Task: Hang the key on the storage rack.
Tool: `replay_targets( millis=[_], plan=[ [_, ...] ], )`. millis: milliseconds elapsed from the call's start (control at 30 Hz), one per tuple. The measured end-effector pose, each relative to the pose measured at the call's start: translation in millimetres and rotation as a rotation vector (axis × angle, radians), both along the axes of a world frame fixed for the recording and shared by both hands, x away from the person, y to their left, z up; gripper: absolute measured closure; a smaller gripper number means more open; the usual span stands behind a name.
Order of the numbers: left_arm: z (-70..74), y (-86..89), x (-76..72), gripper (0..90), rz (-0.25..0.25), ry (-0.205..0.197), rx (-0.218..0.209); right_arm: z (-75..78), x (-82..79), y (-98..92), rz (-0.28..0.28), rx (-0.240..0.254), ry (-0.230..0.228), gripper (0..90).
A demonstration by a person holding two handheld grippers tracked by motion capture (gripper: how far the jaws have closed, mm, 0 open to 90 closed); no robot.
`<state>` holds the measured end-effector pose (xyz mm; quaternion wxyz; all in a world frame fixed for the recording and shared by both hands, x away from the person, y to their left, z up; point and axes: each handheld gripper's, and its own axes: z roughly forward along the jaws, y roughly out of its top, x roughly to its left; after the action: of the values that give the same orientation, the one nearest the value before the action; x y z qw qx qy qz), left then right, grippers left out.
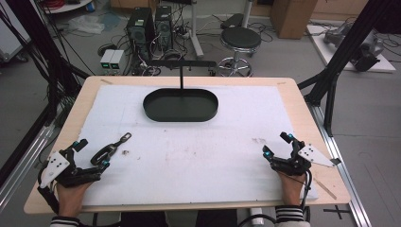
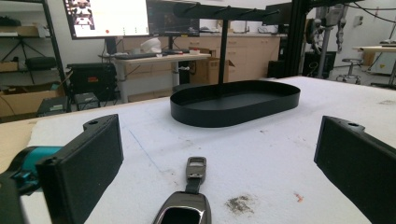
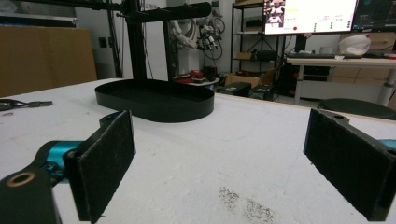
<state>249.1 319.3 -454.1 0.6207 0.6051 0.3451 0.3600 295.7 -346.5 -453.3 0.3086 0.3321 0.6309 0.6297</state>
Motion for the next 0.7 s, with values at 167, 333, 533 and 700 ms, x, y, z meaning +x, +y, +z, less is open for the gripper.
replay_targets(
  millis=[167, 333, 533, 700],
  plan=[
    [0.3, 0.1, 0.7, 1.7, 0.010, 0.011, -0.003, -0.1, -1.8, 1.6, 0.000, -0.007, -0.004, 8.1],
    [0.3, 0.3, 0.7, 1.7, 0.013, 0.010, -0.007, -0.2, -2.0, 1.6, -0.001, -0.006, -0.006, 8.1],
    [0.3, 0.4, 0.6, 1.7, 0.006, 0.007, -0.005, -0.1, -1.5, 1.5, -0.003, -0.008, -0.007, 8.1],
    [2.2, 2.8, 1.6, 1.7, 0.031, 0.040, 0.021, 0.2, -1.0, 1.7, -0.004, -0.016, -0.008, 8.1]
  ],
)
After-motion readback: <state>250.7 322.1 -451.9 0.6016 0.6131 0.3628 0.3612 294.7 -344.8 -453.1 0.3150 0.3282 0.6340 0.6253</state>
